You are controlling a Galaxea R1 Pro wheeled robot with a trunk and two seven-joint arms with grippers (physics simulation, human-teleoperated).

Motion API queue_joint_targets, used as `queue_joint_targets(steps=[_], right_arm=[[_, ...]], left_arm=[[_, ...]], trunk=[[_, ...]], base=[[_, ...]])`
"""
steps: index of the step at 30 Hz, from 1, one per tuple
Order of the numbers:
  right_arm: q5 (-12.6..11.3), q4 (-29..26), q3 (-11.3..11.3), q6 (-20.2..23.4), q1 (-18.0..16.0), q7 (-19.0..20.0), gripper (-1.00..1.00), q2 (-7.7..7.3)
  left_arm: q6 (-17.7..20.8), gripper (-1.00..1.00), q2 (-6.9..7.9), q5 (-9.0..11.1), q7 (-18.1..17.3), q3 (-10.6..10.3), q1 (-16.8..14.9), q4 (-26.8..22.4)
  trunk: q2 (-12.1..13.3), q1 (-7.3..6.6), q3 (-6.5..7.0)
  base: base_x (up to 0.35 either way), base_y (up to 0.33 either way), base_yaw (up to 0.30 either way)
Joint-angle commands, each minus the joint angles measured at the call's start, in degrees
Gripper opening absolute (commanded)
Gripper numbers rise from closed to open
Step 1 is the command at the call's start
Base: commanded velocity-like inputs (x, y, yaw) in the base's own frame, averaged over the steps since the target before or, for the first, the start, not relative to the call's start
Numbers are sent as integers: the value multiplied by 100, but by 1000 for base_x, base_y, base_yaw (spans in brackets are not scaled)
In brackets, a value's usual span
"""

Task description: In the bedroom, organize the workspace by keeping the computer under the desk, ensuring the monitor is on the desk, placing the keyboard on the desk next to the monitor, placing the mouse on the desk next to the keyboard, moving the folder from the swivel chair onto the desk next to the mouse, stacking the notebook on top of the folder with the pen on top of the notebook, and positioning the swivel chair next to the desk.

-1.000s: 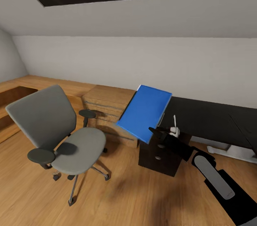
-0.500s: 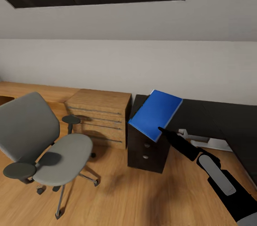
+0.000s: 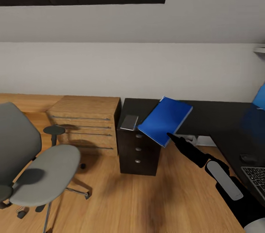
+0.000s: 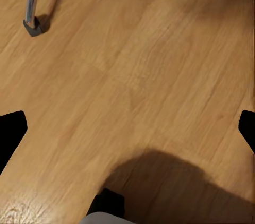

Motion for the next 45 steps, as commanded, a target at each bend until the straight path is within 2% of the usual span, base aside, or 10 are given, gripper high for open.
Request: queue_joint_targets(steps=[1, 6, 8, 13, 21, 33, 38, 39, 41, 45], right_arm=[[-42, 31, 6, 13, -6, 7, -100, 1], [-56, 105, 14, 20, -6, 18, -100, 7], [-58, 114, 12, 21, -6, 22, -100, 50], [-58, 127, -38, 21, -6, 16, -100, 296], [-51, 149, -47, 13, -7, 11, -100, 418], [-33, 172, -32, -54, -8, 1, -100, 454], [-174, 290, -93, -1552, -13, -666, -100, 467], [-318, 301, -99, -1969, -12, -864, -100, 468], [-575, 315, -100, -2467, -10, -1089, -100, 468], [-990, 335, -101, -3000, -14, -1431, -100, 470]], left_arm=[[-8, 100, -2, 55, -45, 20, -2, 4], [-8, 100, -11, 55, -45, 21, -2, 4], [-8, 100, -23, 55, -45, 20, -2, 4], [-8, 100, -35, 55, -45, 20, -2, 4], [-8, 100, -37, 55, -45, 20, -2, 4], [-14, 100, -37, 56, -45, 21, -2, 4], [-16, 100, -37, 56, -45, 23, -2, 4], [-16, 100, -37, 57, -45, 22, -2, 4], [-17, 100, -38, 56, -45, 21, -2, 4], [-26, 100, -43, 55, -45, 22, -2, 4]], trunk=[[-3, 0, -3], [-3, 0, 13], [-3, 0, 22], [-3, 0, 46], [-3, 0, 66], [-3, 0, 67], [-3, 0, 67], [-3, 0, 67], [-3, 0, 67], [-3, 0, 67]], base=[[0, 0, -282], [0, 0, -278], [0, 0, -261], [0, 0, -258], [0, 0, -136], [0, 0, -4], [0, 0, 0], [0, 0, 0], [0, 0, 0], [10, 0, 0]])
